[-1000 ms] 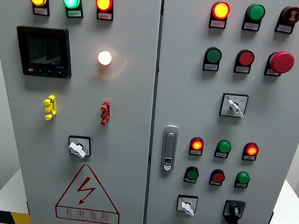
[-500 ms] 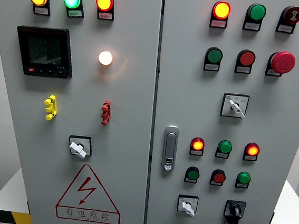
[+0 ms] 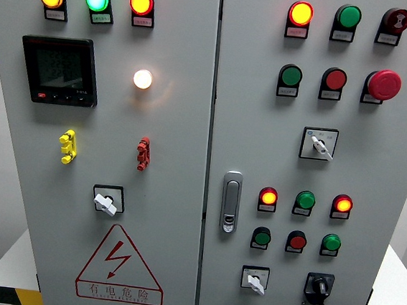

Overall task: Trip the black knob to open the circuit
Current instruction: 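Reach the right hand up toward the black rotary knob, then grip the black rotary knob with the right hand and twist it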

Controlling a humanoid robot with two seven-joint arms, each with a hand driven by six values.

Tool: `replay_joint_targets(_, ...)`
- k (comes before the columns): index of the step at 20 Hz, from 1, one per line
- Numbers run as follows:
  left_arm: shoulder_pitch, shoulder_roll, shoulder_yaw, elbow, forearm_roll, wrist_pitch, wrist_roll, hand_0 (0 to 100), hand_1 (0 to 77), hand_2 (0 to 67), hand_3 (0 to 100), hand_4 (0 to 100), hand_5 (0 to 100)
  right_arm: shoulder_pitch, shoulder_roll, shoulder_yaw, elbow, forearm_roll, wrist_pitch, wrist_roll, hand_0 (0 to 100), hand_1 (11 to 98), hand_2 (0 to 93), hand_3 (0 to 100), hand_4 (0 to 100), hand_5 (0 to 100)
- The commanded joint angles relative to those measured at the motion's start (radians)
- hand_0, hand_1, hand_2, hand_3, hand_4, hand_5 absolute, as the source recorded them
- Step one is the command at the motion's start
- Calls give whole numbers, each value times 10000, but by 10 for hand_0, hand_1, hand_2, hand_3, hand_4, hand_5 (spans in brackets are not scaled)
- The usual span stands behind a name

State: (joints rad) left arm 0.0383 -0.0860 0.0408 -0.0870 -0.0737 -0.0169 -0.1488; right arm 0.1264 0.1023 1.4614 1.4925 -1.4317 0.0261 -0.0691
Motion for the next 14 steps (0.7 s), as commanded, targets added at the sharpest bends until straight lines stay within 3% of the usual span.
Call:
replay_joint_targets(1,1,1,6,11,0,0,0,0,32,127,213,66,16,24,20,-10,93,-26,0,-61,637,519,49,441,430,613)
replay_joint_targets(5,1,1,6,11,0,0,0,0,34,127,213,66,16,224,20,-10,17,-26,0,-153,647,516,50,608,551,660)
replay_joint_targets(8,1,1,6,11,0,0,0,0,32,127,213,66,16,254,36,5,1,-26,0,-153,653,515,50,704,692,784)
replay_joint_targets(11,0,1,6,-5,0,0,0,0,33,127,213,66,16,346,36,5,-121,-26,0,-153,650,521,48,778,801,993)
replay_joint_targets(14,1,1,6,-4,0,0,0,0,35,128,213,66,16,530,36,21,-260,-26,0,-168,657,525,48,823,855,1000)
